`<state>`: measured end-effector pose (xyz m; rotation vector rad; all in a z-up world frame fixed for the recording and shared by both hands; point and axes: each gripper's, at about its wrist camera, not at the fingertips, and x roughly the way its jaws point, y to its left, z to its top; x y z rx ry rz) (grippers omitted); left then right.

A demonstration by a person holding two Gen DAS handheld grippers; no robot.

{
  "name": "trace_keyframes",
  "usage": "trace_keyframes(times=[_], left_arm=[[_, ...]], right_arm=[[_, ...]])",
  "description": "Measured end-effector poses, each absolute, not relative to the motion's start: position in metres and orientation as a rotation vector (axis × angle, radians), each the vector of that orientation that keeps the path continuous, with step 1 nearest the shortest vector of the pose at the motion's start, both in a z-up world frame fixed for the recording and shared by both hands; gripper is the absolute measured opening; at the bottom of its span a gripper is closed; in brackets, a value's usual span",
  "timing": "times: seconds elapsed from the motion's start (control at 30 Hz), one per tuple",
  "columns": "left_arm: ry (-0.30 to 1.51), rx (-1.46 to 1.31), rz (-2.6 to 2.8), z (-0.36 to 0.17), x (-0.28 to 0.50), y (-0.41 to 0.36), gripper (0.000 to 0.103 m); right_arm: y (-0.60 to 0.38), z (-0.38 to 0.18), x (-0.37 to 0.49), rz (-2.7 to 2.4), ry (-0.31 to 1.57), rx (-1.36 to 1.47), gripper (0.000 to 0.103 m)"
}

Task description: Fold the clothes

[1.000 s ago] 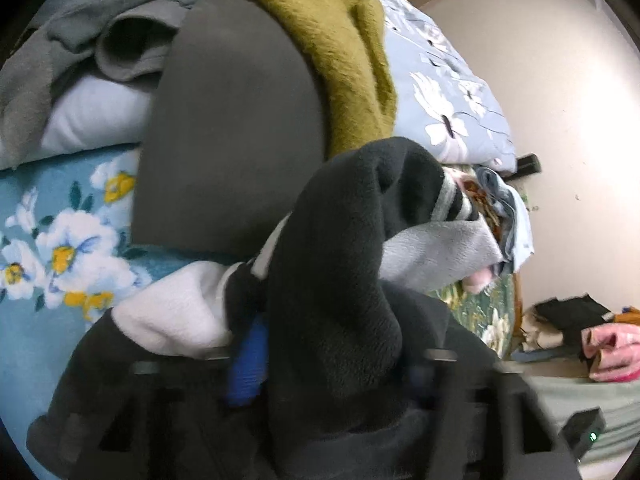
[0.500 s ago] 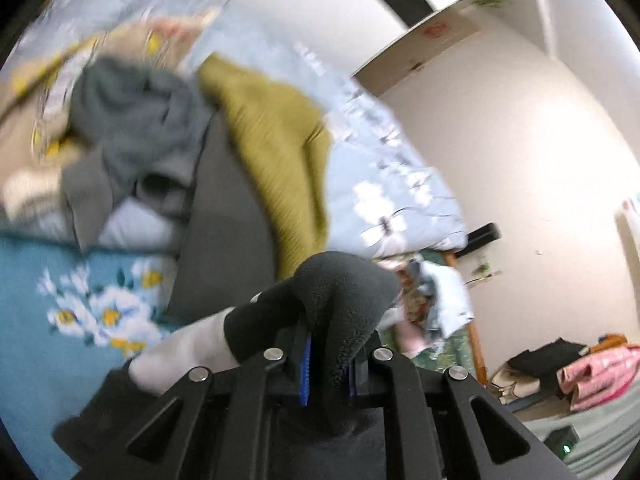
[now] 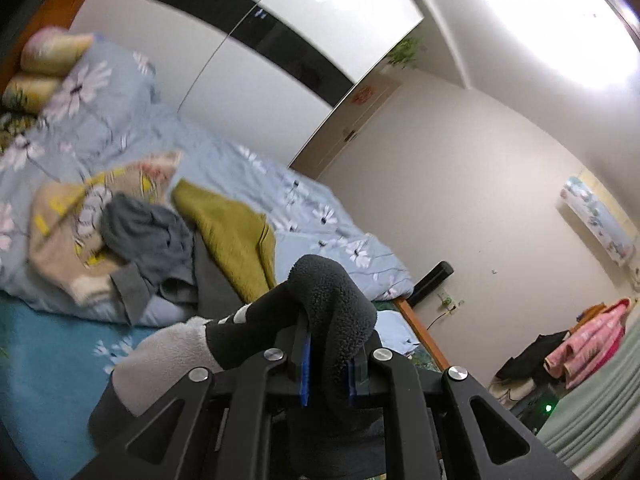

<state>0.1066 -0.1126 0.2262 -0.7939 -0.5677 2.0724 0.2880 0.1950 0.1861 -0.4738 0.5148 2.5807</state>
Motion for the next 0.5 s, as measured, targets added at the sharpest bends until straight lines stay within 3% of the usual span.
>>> trace_keyframes(times=[0.5], left_arm=[[-0.515, -0.537, 2.066, 0.300, 0.185, -0.224, 0.013]], right_arm=[[0.093, 0.273, 0.352, 2.810, 0.273, -0.228, 0.006]])
